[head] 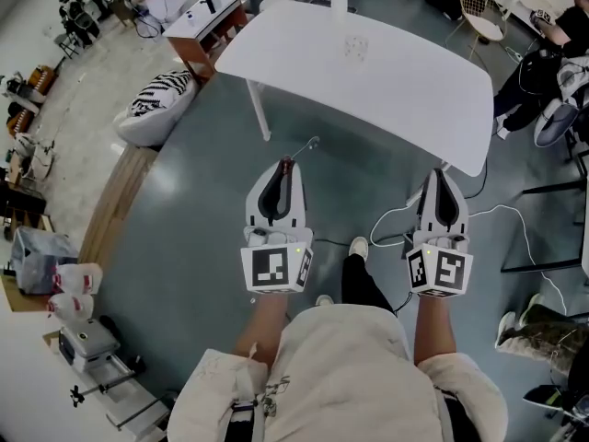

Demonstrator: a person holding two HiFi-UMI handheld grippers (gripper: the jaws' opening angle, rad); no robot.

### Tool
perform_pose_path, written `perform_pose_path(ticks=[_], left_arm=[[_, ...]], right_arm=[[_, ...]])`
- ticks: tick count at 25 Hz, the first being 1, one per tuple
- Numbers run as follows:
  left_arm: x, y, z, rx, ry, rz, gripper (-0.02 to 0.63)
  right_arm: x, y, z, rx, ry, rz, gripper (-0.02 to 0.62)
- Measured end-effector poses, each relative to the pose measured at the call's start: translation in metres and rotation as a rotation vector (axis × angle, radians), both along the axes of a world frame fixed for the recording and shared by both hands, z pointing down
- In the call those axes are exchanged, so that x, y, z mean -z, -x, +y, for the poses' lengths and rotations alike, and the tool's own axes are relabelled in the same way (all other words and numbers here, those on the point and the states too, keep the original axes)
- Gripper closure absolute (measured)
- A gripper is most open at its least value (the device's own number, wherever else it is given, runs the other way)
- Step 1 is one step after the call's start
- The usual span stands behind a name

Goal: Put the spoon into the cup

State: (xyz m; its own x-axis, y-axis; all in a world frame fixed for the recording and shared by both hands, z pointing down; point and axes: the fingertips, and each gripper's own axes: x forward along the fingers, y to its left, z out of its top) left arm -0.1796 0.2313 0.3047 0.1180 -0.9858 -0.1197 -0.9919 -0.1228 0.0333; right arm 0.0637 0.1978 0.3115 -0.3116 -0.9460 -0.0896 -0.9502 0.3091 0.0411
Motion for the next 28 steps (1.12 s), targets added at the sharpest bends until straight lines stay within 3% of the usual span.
perform_pose_path(ticks=[17, 28], left_arm=[[0.011, -0.072, -0.181, -0.025, 0.023, -0.008, 0.563], [0.018, -0.118, -0.269, -0.021, 0.008, -0.018, 0.563]], right_arm=[[-0.009, -0.074, -0.177, -0.01, 0.035, -0.023, 0.607], [-0.006, -0.12, -0.26, -0.002, 0.023, -0.044, 0.607]])
